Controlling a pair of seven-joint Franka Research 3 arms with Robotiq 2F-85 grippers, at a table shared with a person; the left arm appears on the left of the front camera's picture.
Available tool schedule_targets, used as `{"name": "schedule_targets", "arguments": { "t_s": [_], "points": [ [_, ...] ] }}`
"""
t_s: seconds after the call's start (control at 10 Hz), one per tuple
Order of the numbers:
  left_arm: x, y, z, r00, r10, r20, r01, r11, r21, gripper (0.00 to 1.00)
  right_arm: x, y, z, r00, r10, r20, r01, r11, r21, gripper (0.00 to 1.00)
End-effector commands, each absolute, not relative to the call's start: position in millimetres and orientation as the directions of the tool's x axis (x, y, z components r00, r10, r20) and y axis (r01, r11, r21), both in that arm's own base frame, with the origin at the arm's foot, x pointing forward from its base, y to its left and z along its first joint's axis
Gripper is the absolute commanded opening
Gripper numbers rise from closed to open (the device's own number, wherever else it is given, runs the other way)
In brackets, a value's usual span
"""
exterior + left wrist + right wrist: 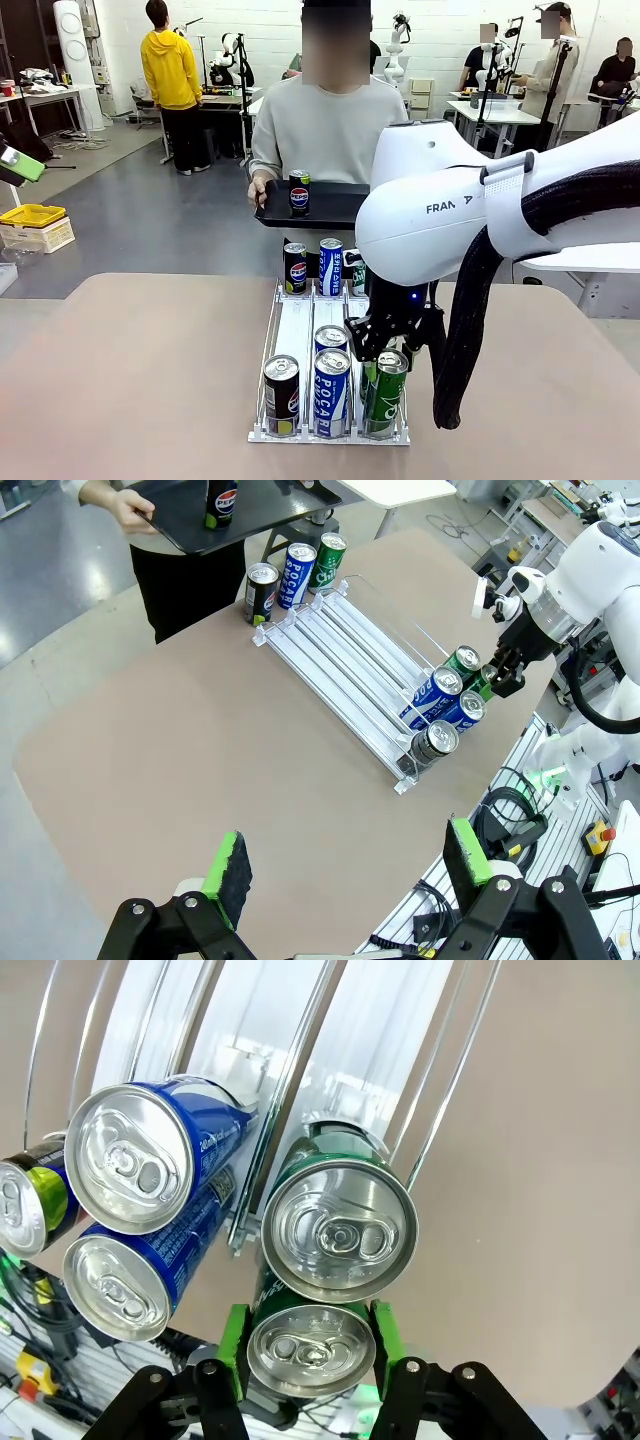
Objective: Retrieve and hand over the desired beverage to the person.
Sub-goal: Pick up another can of the same type that the person held from the Automatic Can Dispenser.
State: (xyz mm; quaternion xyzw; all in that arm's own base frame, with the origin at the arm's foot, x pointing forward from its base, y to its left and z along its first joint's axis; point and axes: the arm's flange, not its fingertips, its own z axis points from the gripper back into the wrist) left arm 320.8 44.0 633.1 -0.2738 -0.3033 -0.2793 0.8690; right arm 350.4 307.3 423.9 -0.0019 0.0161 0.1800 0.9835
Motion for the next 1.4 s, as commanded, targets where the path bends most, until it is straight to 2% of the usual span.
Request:
{"name": "schedule_targets", "arguments": {
  "t_s": [0.0,0.3,0.4,0.7,1.1,1.3],
  "points": [
    [320.2,43.7,634.9,0.664,-0.323,0.674,0.653,0.689,-0.313,1.00,352.9,307.0,420.7,0.929,0.367,-0.042,-0.365,0.930,0.043,0.00],
    [320.2,43.7,634.9,0.664,-0.323,0.674,0.653,0.689,-0.313,1.00,351.3,307.2,424.5,0.932,0.359,-0.041,-0.357,0.932,0.055,0.00],
    [320.2,43.7,634.9,0.664,-0.323,0.674,0.653,0.689,-0.313,1.00,347.1,308.8,436.7,0.941,0.338,-0.033,-0.335,0.940,0.071,0.43],
    [320.2,43.7,634.9,0.664,-0.323,0.674,0.653,0.689,-0.313,1.00,339.8,324.1,507.0,0.961,0.272,-0.046,-0.271,0.962,0.021,0.43],
    [320.2,43.7,634.9,0.664,-0.323,0.674,0.653,0.689,-0.313,1.00,341.7,376.6,650.1,0.984,0.178,0.019,-0.176,0.981,-0.083,0.43],
    [320.2,43.7,634.9,0.664,-0.323,0.674,0.653,0.689,-0.313,1.00,357.5,398.7,707.4,0.994,0.057,0.094,-0.050,0.996,-0.078,0.43]
  ]
}}
